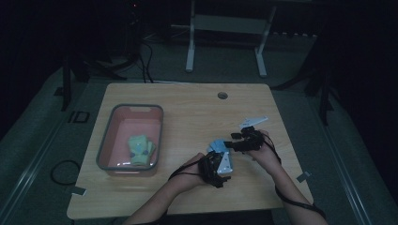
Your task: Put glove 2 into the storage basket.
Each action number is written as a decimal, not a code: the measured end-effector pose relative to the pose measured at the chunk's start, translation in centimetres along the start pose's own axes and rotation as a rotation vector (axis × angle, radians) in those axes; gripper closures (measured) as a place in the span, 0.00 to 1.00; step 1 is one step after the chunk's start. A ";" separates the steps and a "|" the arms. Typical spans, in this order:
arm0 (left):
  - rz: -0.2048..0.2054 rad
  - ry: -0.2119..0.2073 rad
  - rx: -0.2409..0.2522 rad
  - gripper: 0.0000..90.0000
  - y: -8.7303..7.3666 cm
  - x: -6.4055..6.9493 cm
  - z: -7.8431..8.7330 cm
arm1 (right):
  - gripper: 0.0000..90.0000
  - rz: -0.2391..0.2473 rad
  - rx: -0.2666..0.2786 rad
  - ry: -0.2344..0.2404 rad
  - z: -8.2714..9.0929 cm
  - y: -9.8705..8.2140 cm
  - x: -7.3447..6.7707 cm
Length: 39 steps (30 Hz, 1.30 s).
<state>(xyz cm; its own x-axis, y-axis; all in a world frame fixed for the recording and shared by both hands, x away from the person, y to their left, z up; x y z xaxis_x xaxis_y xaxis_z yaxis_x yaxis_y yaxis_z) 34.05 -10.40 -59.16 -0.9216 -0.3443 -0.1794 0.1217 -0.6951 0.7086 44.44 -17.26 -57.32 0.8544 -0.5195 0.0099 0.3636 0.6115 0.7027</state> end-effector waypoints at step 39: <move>0.060 0.051 -0.092 0.84 -2.5 -2.1 -0.8 | 0.86 -0.031 -0.112 0.129 -4.3 -1.4 -1.9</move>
Point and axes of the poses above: each handheld gripper's, and its own axes: z roughly backward along the jaws, y roughly out of its top, x roughly to its right, the point moved 9 cm from there along -z, roughly forward along the jaws, and after that the axes turned 9 degrees about z, right-handed, at the moved point
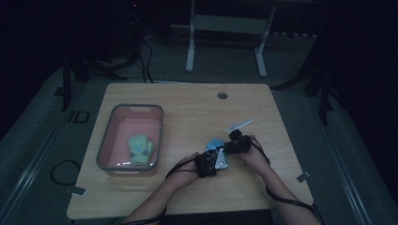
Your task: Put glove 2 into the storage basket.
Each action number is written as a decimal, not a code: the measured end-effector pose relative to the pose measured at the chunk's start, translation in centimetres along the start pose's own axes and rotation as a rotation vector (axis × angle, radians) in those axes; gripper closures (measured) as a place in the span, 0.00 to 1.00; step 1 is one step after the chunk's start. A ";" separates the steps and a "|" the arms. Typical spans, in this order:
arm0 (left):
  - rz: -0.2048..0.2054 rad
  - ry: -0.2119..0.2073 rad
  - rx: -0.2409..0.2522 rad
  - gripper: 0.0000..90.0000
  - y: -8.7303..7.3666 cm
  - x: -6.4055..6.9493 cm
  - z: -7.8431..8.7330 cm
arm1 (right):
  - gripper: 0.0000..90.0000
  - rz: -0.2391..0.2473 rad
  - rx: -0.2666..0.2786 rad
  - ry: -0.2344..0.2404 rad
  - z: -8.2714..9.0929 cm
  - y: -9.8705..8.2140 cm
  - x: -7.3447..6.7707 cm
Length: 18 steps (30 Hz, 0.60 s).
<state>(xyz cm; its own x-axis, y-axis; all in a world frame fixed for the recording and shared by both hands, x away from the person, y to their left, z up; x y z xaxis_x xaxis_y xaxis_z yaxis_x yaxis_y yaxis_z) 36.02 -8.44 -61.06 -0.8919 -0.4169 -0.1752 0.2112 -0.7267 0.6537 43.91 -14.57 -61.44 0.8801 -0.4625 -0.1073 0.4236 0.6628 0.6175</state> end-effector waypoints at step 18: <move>-0.015 0.033 -0.015 0.84 1.0 -1.3 4.8 | 0.88 0.042 0.100 0.003 2.4 4.0 -2.1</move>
Point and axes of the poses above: each handheld gripper's, and its own axes: z roughly backward along the jaws, y roughly out of its top, x roughly to its right, the point moved 9 cm from there along -z, roughly forward along the jaws, and after that the axes turned 9 degrees about z, right-handed, at the moved point
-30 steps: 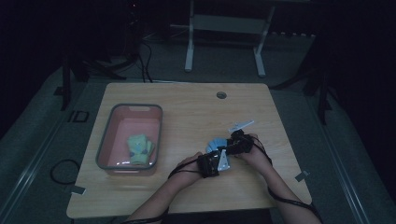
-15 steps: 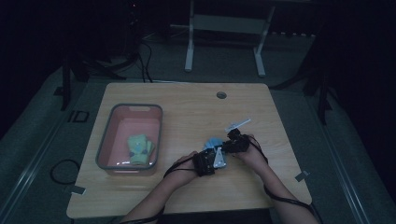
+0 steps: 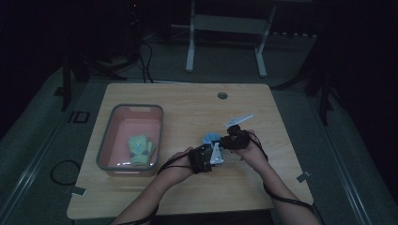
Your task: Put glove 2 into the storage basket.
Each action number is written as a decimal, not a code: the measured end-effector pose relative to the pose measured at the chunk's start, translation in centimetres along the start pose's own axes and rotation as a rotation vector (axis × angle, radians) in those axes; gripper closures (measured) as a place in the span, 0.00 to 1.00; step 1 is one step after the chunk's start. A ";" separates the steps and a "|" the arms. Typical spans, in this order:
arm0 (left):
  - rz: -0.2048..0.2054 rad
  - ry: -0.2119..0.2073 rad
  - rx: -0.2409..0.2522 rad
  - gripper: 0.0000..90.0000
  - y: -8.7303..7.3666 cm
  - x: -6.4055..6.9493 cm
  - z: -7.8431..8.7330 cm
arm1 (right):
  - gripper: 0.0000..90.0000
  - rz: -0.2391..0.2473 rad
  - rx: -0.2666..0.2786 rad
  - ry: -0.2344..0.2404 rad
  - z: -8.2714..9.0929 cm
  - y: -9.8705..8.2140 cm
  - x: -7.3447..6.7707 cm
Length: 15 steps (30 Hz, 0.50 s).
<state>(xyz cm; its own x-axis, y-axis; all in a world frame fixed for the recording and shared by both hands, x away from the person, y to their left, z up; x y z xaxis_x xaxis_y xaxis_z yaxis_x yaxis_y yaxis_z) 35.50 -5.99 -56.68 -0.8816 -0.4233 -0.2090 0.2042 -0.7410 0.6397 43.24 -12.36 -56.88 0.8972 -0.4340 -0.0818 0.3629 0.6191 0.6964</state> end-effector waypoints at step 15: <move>-0.016 0.032 -0.027 0.84 -0.6 -1.2 3.7 | 0.88 0.043 0.041 0.017 0.2 3.2 -1.8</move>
Point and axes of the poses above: each handheld gripper's, and its own axes: z roughly backward along the jaws, y roughly out of its top, x roughly to its right, the point moved 9 cm from there along -z, roughly forward along the jaws, and after that the axes turned 9 degrees about z, right-handed, at the moved point
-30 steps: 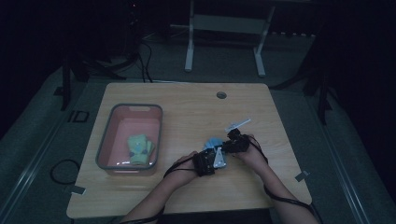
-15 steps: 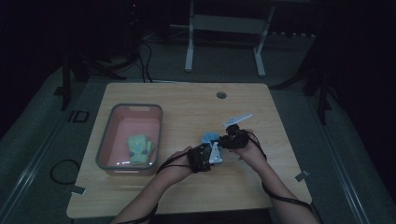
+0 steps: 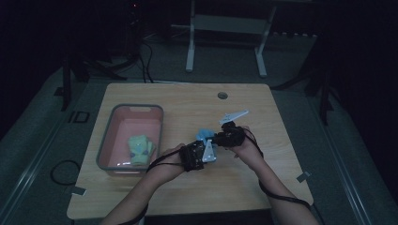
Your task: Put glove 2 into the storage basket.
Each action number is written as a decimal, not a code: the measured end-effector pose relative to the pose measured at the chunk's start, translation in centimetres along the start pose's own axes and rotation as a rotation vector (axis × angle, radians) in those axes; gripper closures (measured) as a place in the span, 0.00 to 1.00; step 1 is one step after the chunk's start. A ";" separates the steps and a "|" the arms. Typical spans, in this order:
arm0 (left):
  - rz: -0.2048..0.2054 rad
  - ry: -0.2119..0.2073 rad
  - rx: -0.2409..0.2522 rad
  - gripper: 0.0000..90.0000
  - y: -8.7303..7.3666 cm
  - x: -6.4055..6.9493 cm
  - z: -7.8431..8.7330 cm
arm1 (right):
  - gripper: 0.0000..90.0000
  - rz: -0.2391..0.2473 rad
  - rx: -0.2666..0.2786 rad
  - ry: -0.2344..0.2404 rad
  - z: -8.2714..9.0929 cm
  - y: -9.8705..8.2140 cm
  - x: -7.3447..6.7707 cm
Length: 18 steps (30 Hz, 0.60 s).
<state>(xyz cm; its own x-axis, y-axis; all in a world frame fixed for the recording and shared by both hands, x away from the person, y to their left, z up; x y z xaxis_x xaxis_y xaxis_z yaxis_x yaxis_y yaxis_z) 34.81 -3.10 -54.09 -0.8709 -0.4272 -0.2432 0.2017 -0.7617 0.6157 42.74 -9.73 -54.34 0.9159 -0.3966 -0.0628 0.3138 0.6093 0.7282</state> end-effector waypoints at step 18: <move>0.035 0.041 -0.017 0.84 -1.8 -2.0 3.6 | 0.88 0.071 0.013 0.035 -1.2 4.8 -2.0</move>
<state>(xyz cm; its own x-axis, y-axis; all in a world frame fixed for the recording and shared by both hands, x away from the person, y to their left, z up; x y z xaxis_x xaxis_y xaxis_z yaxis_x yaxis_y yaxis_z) 34.53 0.93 -52.01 -0.8442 -0.4727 -0.2527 0.2394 -0.7544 0.6113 42.74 -5.23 -51.55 0.9439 -0.3285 -0.0345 0.2450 0.6262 0.7402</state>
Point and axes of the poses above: each handheld gripper's, and its own axes: z roughly backward along the jaws, y roughly out of its top, x roughly to its right, the point moved 9 cm from there along -z, roughly forward along the jaws, and after that the axes turned 9 degrees about z, right-handed, at the moved point
